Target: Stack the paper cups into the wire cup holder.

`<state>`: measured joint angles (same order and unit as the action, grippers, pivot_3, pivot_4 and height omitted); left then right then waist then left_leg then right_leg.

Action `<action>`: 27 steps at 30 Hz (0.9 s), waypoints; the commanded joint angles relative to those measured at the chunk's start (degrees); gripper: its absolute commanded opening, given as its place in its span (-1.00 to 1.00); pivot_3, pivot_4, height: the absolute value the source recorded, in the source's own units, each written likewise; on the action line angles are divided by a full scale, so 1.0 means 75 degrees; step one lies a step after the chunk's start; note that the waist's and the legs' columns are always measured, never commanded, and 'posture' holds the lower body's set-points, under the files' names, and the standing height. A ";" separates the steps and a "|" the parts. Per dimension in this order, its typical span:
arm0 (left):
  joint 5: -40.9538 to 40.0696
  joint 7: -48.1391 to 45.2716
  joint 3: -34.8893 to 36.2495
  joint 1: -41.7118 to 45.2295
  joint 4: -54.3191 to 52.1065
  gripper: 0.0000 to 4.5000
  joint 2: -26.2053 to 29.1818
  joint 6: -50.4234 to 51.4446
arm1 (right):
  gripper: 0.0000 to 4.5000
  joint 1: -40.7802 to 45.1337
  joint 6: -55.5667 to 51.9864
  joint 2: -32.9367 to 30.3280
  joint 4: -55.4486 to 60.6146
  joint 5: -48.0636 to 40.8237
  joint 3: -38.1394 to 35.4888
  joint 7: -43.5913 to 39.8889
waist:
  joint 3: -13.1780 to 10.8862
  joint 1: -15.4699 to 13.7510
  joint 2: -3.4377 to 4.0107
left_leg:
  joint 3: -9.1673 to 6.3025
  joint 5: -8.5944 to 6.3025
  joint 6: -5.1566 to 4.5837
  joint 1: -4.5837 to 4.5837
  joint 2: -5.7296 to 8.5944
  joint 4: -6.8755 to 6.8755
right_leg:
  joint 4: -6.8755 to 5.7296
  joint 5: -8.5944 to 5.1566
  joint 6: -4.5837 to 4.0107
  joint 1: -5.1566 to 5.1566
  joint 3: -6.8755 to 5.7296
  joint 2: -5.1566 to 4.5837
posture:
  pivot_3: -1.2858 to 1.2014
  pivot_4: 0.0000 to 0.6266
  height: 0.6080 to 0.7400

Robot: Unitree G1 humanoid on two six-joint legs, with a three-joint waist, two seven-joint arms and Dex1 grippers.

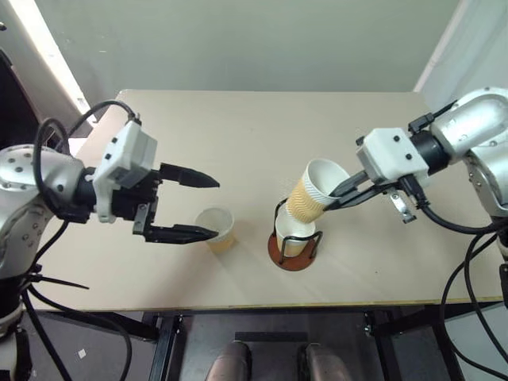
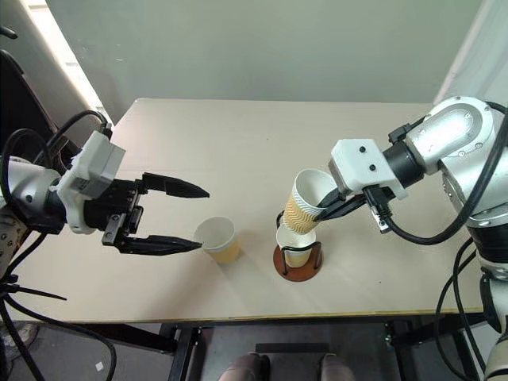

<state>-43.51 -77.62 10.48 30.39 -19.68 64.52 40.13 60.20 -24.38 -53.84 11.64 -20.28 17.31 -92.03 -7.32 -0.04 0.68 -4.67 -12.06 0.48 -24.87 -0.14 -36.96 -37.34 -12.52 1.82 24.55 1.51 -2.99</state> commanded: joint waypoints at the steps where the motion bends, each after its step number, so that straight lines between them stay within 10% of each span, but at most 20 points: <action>1: -0.0096 -0.0270 0.0190 -0.0180 -0.0147 1.00 0.0256 -0.0037 | -0.98 0.0063 0.0164 0.0101 0.0110 0.0289 0.0066 0.0005 | 0.0001 0.0007 -0.0002 | 0.0000 0.0002 -0.0001 0.0000 0.0000 -0.0001 | -0.0005 0.0000 -0.0001 0.0001 0.0000 0.0000 | 0.03 -0.52 1.00; 18: 0.0124 -0.0029 0.0087 -0.0347 -0.0156 1.00 0.0272 -0.0156 | -0.98 -0.0346 0.0736 0.0322 0.0294 0.1052 0.0523 -0.0055 | 0.0001 0.0006 -0.0002 | 0.0001 0.0007 -0.0004 -0.0002 -0.0001 0.0000 | -0.0009 0.0001 -0.0004 0.0005 -0.0002 0.0000 | 0.03 -0.52 1.00; 27: 0.0496 0.0015 -0.0197 -0.0116 0.0115 1.00 0.0266 -0.0333 | 0.16 -0.0346 0.0800 0.0431 0.0073 0.1305 0.0477 0.0011 | 0.0001 0.0005 -0.0003 | 0.0001 0.0007 -0.0003 -0.0002 -0.0001 0.0000 | -0.0010 0.0001 -0.0004 0.0005 -0.0002 0.0000 | 0.03 -0.52 1.00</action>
<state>-40.60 -77.41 8.65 28.08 -19.18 65.98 38.77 56.87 -18.62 -50.56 11.82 -10.98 21.67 -92.12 -7.31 0.00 0.66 -4.66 -12.01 0.46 -24.88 -0.14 -36.96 -37.41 -12.52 1.79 24.59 1.50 -2.99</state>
